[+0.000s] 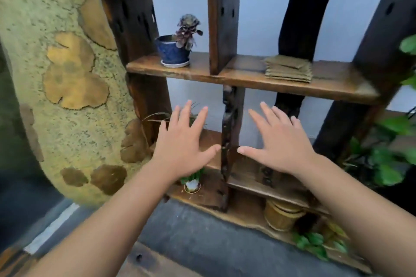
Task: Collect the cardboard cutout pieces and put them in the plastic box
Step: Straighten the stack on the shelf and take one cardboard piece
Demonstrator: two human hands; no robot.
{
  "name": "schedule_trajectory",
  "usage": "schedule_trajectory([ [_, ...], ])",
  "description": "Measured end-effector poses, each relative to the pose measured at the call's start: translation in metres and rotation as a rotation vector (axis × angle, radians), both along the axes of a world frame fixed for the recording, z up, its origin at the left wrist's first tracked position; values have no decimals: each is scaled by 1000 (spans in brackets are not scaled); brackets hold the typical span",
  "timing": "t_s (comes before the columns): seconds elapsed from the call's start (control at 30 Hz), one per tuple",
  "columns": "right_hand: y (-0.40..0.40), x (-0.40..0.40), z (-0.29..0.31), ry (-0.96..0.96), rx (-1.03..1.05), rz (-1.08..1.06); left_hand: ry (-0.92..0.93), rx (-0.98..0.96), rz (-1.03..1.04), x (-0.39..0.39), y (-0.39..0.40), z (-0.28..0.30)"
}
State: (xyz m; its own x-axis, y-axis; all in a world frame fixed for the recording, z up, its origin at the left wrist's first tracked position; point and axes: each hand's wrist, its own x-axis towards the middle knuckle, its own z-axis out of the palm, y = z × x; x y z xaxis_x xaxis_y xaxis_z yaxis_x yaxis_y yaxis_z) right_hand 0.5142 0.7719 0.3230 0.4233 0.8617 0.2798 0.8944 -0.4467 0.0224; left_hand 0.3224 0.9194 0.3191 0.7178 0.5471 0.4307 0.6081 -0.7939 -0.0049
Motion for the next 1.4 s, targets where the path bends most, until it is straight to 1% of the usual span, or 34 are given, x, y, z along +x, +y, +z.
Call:
schedule_trajectory([
  [0.17, -3, 20, 20, -65, 4, -140, 7, 17, -152, 54, 23, 17],
  [0.3, -3, 42, 36, -23, 4, -241, -21, -38, -275, 89, 36, 34],
  [0.5, 3, 88, 51, -3, -46, -318, 2, -75, -331, 143, 55, 45],
  [0.6, 9, 119, 56, 32, -40, -319, 21, -166, -336, 177, 60, 47],
  [0.73, 26, 168, 64, 184, 17, -340, 20, -276, -336, 224, 66, 52],
  [0.83, 45, 207, 70, 360, 94, -370, 22, -344, -310, 262, 73, 55],
  [0.93, 62, 239, 68, 552, 181, -425, -7, -475, -287, 295, 82, 52],
  [1.1, 86, 281, 67, 787, 321, -556, -72, -503, -256, 342, 99, 42],
  [1.2, 95, 290, 67, 842, 374, -591, -47, -496, -271, 365, 110, 45],
  [1.3, 103, 291, 65, 804, 367, -589, -39, -489, -285, 389, 123, 51],
  [1.4, 113, 288, 68, 814, 353, -587, -22, -547, -267, 406, 136, 56],
])
